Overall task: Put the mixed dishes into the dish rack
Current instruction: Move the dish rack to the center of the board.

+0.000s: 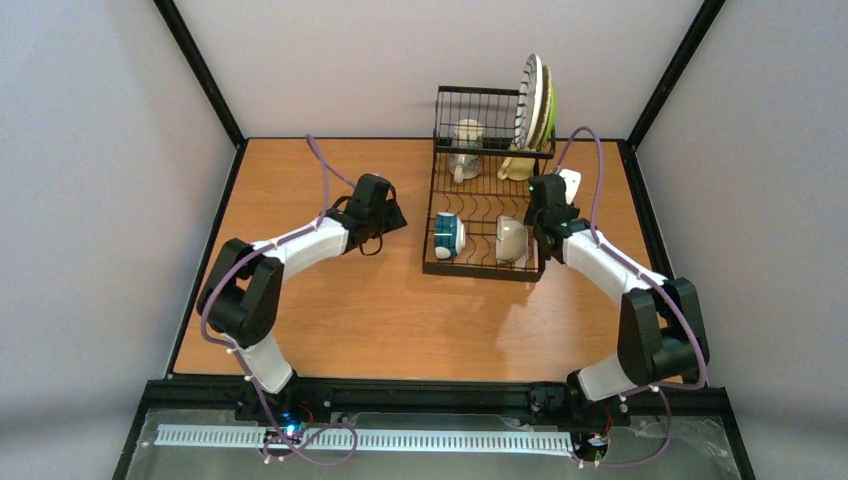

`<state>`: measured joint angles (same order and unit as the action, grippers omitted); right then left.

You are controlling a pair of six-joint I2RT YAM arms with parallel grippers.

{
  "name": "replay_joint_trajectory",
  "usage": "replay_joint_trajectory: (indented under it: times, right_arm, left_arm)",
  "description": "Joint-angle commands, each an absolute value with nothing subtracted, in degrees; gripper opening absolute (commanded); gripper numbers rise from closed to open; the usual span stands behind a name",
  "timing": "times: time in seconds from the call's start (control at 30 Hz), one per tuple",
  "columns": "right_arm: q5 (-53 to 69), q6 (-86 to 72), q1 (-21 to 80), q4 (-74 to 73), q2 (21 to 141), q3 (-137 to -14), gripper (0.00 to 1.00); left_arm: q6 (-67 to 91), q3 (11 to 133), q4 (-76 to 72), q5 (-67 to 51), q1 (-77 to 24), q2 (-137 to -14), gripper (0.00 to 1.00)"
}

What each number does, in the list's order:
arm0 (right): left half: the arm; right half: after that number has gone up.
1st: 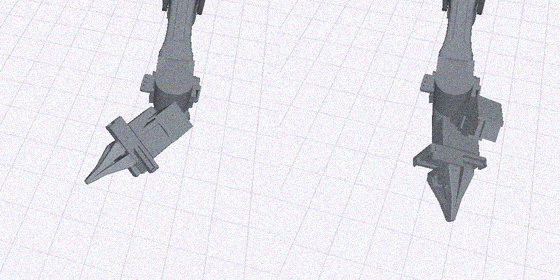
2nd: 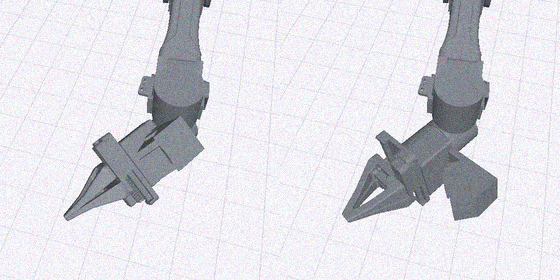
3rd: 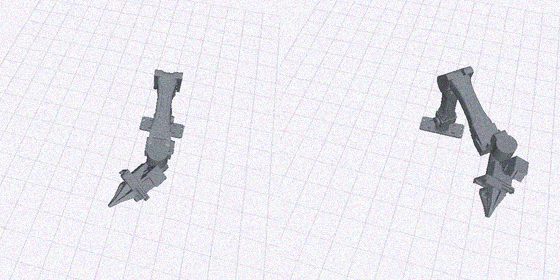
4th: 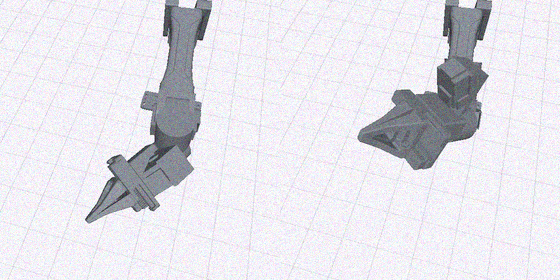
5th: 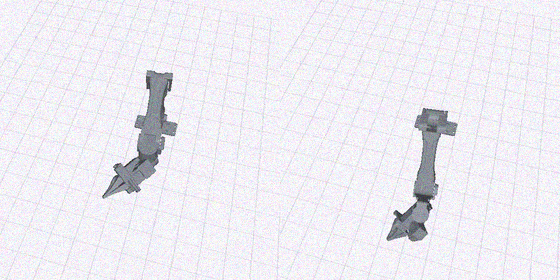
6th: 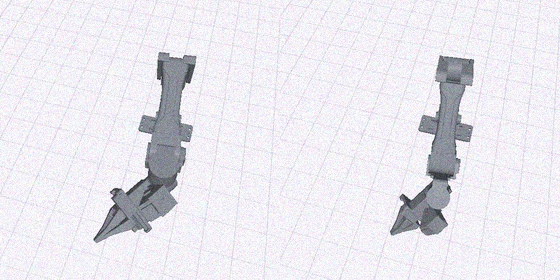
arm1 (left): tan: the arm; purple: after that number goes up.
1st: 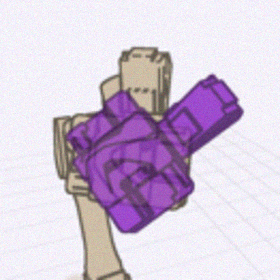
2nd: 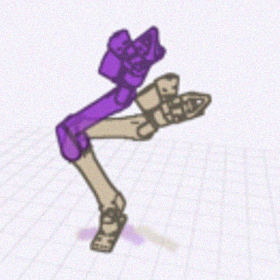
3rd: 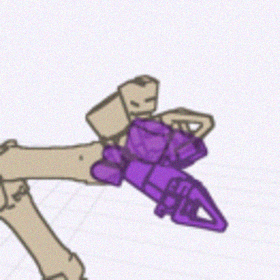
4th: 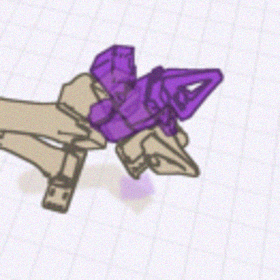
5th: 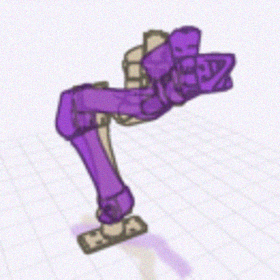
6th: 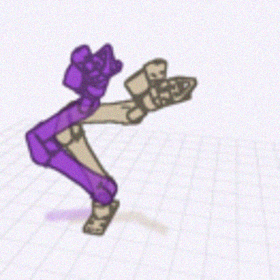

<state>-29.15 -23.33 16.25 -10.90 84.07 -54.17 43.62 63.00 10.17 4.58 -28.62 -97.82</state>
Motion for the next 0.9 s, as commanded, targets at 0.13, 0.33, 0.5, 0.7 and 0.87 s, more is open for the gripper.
replay_joint_trajectory:
  times: [0.13, 0.33, 0.5, 0.7, 0.87]
  right_arm:
    - [-25.41, -22.62, 13.29, -5.81, 89.85, -55.68, 0.74]
    - [-24.51, -22.11, 12.26, -4.29, 93.22, -57.00, 0.74]
    - [-24.00, -21.92, 12.00, -3.35, 95.97, -58.35, 0.74]
    - [-23.04, -21.88, 11.78, -2.92, 99.02, -60.25, 0.73]
    - [-22.26, -22.13, 11.19, -2.60, 101.20, -61.44, 0.73]
  left_arm:
    - [37.36, 66.25, 1.93, 5.73, -28.56, -101.04, 0.94]
    - [34.99, 64.71, -4.48, 4.89, -28.56, -100.72, 0.94]
    - [32.93, 63.05, -8.96, 4.43, -28.56, -100.39, 0.94]
    - [31.14, 62.14, -12.15, 4.01, -28.56, -101.36, 0.94]
    - [30.69, 61.79, -14.89, 2.84, -28.56, -102.62, 0.94]
